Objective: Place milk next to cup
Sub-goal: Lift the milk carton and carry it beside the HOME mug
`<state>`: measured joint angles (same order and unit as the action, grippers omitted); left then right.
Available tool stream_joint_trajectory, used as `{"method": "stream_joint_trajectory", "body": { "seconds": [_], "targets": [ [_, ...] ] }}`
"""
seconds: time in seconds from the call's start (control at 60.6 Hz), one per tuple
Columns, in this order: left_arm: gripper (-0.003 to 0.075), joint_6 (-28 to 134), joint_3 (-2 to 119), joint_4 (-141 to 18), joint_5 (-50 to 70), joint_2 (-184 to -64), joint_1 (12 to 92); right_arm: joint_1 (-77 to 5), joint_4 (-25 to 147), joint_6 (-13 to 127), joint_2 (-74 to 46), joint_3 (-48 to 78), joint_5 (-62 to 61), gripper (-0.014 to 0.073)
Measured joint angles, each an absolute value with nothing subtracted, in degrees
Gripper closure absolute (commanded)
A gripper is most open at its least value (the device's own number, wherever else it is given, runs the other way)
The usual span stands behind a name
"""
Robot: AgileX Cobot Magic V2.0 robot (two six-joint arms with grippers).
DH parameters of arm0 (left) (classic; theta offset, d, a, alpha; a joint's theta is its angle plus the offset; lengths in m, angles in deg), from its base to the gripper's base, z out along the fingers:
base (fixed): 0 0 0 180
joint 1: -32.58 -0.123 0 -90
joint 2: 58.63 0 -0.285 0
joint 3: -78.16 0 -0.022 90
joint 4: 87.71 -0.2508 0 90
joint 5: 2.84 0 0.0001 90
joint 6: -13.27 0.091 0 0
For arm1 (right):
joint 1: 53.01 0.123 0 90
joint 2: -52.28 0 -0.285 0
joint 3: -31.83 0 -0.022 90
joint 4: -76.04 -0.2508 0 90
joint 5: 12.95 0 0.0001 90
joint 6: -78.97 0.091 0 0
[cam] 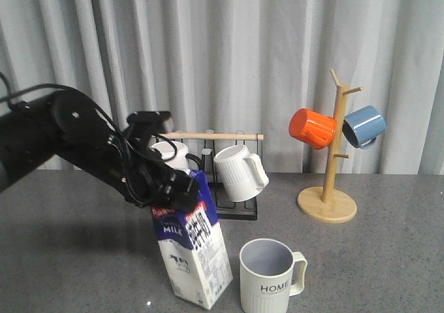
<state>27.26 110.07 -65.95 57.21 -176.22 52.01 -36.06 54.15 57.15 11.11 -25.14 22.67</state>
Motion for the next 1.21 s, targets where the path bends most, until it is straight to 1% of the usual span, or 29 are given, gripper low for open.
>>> {"method": "stream_joint_trajectory", "body": {
  "seconds": [0.149,0.281,0.429,0.512,0.578,0.644,0.792,1.106,1.205],
  "targets": [
    [0.0624,27.26,110.07,-66.14,57.23,-176.69,53.27,-36.06,54.15,57.15,11.11,-25.14,22.67,0.0599],
    [0.0496,27.26,110.07,-66.14,57.37,-176.69,53.46,-36.06,54.15,57.15,11.11,-25.14,22.67,0.0599],
    [0.0324,27.26,110.12,-65.97,58.41,-176.69,53.53,-36.06,54.15,57.15,11.11,-25.14,22.67,0.0599],
    [0.0253,27.26,110.17,-65.97,59.35,-176.57,53.53,-36.06,54.15,57.15,11.11,-25.14,22.67,0.0599],
    [0.022,27.21,110.19,-65.91,61.15,-176.52,53.53,-36.06,54.15,57.15,11.11,-25.14,22.67,0.0599],
    [0.0206,26.77,110.19,-65.96,63.07,-176.52,53.53,-36.06,54.15,57.15,11.11,-25.14,22.67,0.0599],
    [0.0206,24.92,110.19,-65.96,65.83,-176.16,53.64,-36.06,54.15,57.15,11.11,-25.14,22.67,0.0599],
    [0.0207,24.22,113.57,-66.0,67.22,-171.69,53.68,-36.06,54.15,57.15,11.11,-25.14,22.61,0.0599],
    [0.023,24.22,114.76,-66.0,67.35,-169.57,53.68,-36.06,54.15,57.15,11.11,-25.14,22.61,0.0599]
  ]
}}
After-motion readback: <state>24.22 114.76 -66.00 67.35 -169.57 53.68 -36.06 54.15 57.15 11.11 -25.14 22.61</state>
